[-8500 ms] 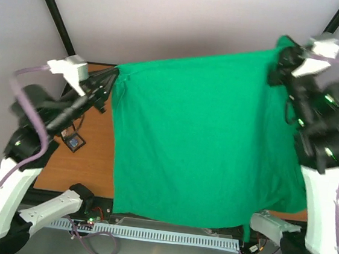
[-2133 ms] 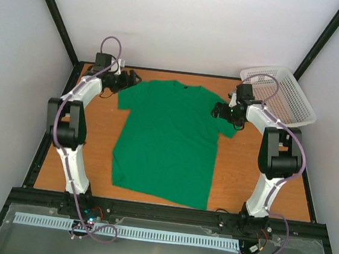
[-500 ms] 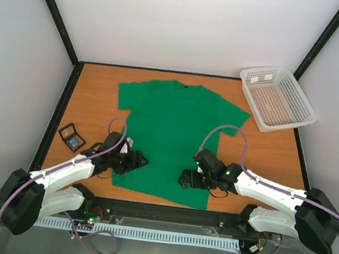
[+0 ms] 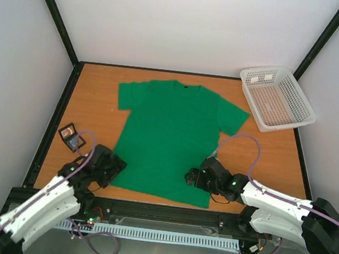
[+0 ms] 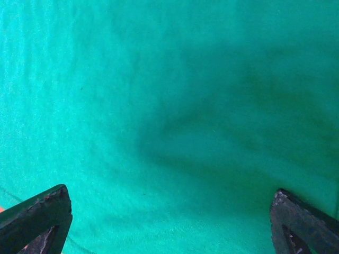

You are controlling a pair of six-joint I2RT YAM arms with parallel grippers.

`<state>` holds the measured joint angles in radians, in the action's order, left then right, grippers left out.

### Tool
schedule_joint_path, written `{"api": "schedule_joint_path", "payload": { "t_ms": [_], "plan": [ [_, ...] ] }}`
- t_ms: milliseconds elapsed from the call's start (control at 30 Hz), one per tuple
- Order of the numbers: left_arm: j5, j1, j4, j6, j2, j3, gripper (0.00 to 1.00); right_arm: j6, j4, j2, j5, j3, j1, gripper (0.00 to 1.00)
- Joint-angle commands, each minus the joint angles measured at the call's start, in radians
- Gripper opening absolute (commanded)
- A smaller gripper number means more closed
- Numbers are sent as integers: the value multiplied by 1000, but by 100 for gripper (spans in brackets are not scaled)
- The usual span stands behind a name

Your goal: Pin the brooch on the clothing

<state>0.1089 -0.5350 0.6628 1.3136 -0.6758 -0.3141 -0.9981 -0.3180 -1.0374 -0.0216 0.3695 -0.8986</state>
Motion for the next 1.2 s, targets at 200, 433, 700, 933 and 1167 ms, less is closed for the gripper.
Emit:
{"api": "schedule_joint_path", "payload": {
  "t_ms": [200, 433, 700, 933, 1167],
  "plan": [
    [-185, -6, 265, 161, 323, -65, 82, 91, -368, 93, 72, 110, 9, 100],
    [68, -8, -118, -156, 7, -171, 86, 165, -232, -3, -85, 167, 7, 100],
    [240, -43, -216, -124, -249, -70, 90, 124, -120, -102, -62, 71, 79, 100],
    [200, -80, -60, -34, -322, -67, 100, 140, -123, -177, -51, 39, 80, 100],
    [-110, -80, 360, 244, -256, -155, 100, 140, -172, -138, -12, 28, 100, 100]
  ]
}}
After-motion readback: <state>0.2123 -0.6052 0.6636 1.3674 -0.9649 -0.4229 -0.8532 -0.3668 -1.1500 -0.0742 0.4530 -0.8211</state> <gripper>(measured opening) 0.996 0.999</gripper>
